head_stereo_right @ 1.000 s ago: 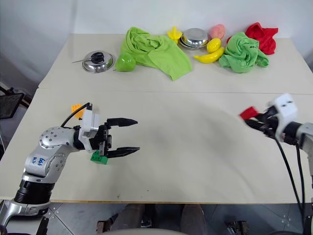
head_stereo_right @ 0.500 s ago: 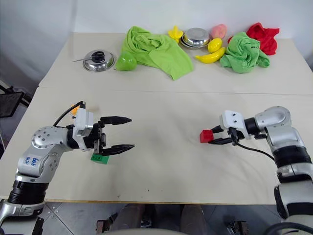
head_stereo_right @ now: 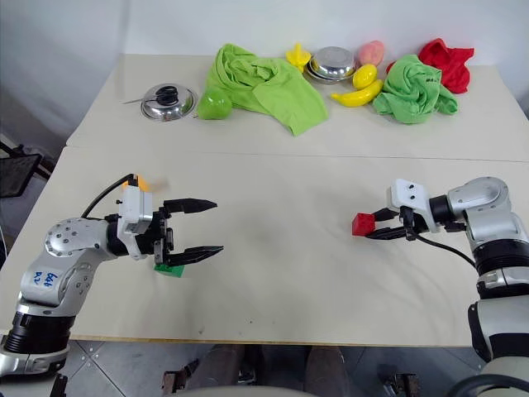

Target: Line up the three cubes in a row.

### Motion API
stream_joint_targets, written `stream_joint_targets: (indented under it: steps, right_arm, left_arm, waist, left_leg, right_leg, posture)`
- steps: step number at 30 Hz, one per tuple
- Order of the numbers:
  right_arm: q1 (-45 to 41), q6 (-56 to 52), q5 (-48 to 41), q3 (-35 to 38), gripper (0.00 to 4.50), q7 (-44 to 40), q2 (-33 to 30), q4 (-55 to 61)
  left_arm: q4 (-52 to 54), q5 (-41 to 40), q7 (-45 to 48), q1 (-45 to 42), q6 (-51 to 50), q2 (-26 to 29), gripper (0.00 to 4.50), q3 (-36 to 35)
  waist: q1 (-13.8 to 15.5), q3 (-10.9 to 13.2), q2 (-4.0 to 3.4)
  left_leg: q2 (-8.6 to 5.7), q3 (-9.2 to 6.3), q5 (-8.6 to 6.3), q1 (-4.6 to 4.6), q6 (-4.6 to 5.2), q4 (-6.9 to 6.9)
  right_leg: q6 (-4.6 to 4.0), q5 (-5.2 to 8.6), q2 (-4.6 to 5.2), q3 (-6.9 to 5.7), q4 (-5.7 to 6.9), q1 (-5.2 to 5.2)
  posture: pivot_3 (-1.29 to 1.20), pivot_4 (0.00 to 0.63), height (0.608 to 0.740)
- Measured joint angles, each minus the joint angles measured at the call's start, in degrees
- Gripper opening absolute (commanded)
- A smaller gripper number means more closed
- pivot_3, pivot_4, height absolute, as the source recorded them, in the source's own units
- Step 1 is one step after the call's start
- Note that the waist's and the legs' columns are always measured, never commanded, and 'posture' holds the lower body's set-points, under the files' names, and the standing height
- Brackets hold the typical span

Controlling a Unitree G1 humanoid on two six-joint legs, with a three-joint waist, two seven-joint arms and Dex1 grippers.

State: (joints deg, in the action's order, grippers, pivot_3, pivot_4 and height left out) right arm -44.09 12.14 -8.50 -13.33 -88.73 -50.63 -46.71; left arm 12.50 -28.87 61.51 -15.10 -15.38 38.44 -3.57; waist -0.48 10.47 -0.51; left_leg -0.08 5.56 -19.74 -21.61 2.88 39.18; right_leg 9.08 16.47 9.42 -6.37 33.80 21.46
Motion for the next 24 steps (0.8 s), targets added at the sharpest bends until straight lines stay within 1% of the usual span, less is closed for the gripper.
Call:
stream_joint_targets:
  steps: [3,4,7,8,10,13,15,17,20,24]
  right_arm:
    - [0.03,-0.83,-1.29,0.12,3.04,0.0,0.0,0.0]
    - [0.03,-0.79,-1.85,0.24,3.4,0.0,0.0,0.0]
    - [0.02,0.42,-3.2,1.04,4.35,-0.01,-0.11,0.04]
    - [0.02,0.82,-4.08,1.65,4.47,-0.02,-0.32,0.31]
    - [0.41,0.99,-6.73,2.81,4.47,-0.03,-1.87,2.81]
    - [4.53,-1.86,-14.69,5.72,4.47,-0.01,-5.66,10.73]
    - [8.17,-4.69,-19.6,8.28,4.47,0.05,-5.73,16.52]
    - [12.23,-7.69,-23.1,10.44,4.47,0.11,-4.29,22.94]
    - [18.14,-10.93,-27.99,12.64,4.47,0.55,0.12,32.61]
    - [23.67,-12.66,-31.19,13.59,4.47,2.27,7.01,42.14]
  left_arm:
    - [-0.33,0.0,0.52,-0.49,1.22,-0.04,4.5,-0.02]
    - [-0.7,-0.01,0.6,-0.55,1.33,-0.04,4.5,-0.07]
    - [-2.25,-0.2,-0.12,-0.26,1.36,-0.06,4.5,-1.74]
    - [-2.3,-0.41,-0.71,0.26,1.54,-0.09,4.5,-3.21]
    - [-2.42,-1.44,-2.25,2.39,1.59,-0.09,4.5,-7.36]
    - [-3.26,-2.95,-4.06,9.8,2.22,-0.06,4.5,-15.39]
    - [-5.05,-3.21,-4.83,15.13,2.98,-0.09,4.5,-20.53]
    - [-5.32,-3.27,-6.21,19.76,3.79,-0.53,4.5,-24.93]
    - [-6.93,-3.39,-7.77,25.65,4.62,-1.7,4.5,-30.61]
    - [-12.46,-3.48,-7.24,31.43,6.22,-2.46,4.5,-34.89]
  waist:
    - [-0.13,0.0,0.0]
    - [-0.21,0.0,0.0]
    - [-0.45,0.0,0.0]
    - [-0.53,0.01,-0.01]
    - [-0.77,0.06,-0.1]
    - [-1.01,0.07,-0.12]
    - [-1.21,0.12,-0.04]
    - [-1.16,0.14,0.0]
    - [-0.95,0.15,0.02]
    - [-0.45,0.15,0.02]
  left_leg:
    - [0.01,0.0,0.0,0.0,-0.01,0.0]
    - [0.01,0.0,0.0,0.0,-0.01,0.0]
    - [0.01,0.0,0.01,0.0,-0.01,0.0]
    - [0.01,0.0,0.01,0.0,-0.01,0.0]
    - [0.01,-0.02,0.0,-0.01,-0.01,-0.01]
    - [0.07,-0.12,-0.05,-0.01,-0.09,-0.05]
    - [0.15,-0.05,-0.09,0.01,-0.12,-0.04]
    - [0.19,-0.04,-0.09,0.03,-0.13,-0.02]
    - [0.19,-0.04,-0.09,0.05,-0.13,0.01]
    - [0.12,-0.05,-0.12,0.05,-0.12,0.01]
  right_leg:
    - [0.0,0.0,0.0,0.0,0.0,0.0]
    - [0.0,0.0,0.0,-0.01,0.0,0.0]
    - [0.0,0.0,0.0,-0.01,0.0,0.0]
    - [0.0,0.0,0.0,-0.01,0.0,0.0]
    - [0.0,0.0,0.02,-0.01,-0.02,0.02]
    - [-0.06,0.03,0.04,-0.3,-0.02,0.01]
    - [-0.09,0.05,0.04,-0.54,0.0,0.0]
    - [-0.09,0.05,0.06,-0.59,0.02,-0.01]
    - [-0.09,0.05,0.11,-0.59,0.05,-0.03]
    - [-0.1,0.05,0.22,-0.56,0.08,0.03]
  posture:
    - [0.0,0.15,0.74]
    - [0.0,0.15,0.74]
    - [0.0,0.15,0.74]
    - [0.0,0.15,0.74]
    - [0.0,0.15,0.74]
    - [0.0,0.15,0.74]
    - [0.0,0.15,0.74]
    - [0.0,0.15,0.74]
    - [0.0,0.15,0.74]
    - [0.0,0.15,0.74]
